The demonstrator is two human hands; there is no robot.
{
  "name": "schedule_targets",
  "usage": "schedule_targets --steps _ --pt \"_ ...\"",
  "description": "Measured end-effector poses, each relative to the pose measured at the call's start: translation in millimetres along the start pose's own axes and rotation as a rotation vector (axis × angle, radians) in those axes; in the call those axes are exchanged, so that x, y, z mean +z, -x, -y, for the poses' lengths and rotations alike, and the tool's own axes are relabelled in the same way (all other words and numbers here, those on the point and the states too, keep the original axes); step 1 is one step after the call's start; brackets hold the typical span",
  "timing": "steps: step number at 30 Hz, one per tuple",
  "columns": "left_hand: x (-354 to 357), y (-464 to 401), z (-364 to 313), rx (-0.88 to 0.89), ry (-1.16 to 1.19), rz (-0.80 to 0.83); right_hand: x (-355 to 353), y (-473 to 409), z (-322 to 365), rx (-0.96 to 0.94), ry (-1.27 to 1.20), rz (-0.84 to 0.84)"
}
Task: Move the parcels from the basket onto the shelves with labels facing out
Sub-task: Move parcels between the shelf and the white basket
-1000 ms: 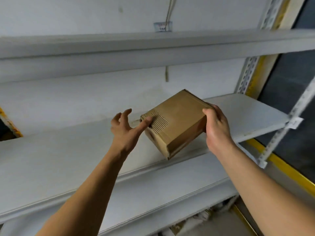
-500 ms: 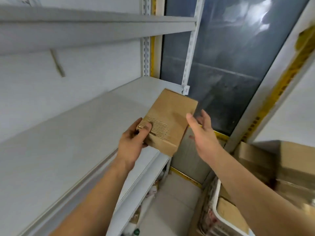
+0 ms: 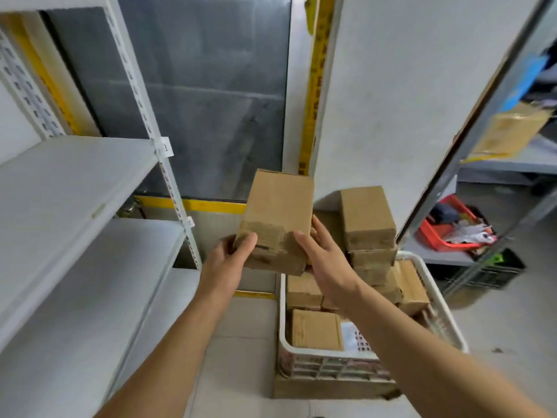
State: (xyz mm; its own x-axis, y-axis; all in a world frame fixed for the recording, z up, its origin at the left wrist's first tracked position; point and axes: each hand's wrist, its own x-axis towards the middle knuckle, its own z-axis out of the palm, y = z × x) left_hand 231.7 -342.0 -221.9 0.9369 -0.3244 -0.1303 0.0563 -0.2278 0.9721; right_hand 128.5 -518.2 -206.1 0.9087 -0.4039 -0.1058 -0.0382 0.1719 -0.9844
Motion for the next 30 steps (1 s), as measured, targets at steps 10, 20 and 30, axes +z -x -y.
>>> schedule_targets --steps 10,20,30 --pt "144 -51 -28 0.044 -0.148 0.169 -139 -57 10 -0.070 0.085 -0.074" --pt "270 -78 -68 0.197 -0.269 0.559 -258 -45 27 -0.189 0.114 -0.463" --pt "413 -56 -46 0.169 -0.315 0.834 -373 0 0 -0.030 0.001 -0.717"
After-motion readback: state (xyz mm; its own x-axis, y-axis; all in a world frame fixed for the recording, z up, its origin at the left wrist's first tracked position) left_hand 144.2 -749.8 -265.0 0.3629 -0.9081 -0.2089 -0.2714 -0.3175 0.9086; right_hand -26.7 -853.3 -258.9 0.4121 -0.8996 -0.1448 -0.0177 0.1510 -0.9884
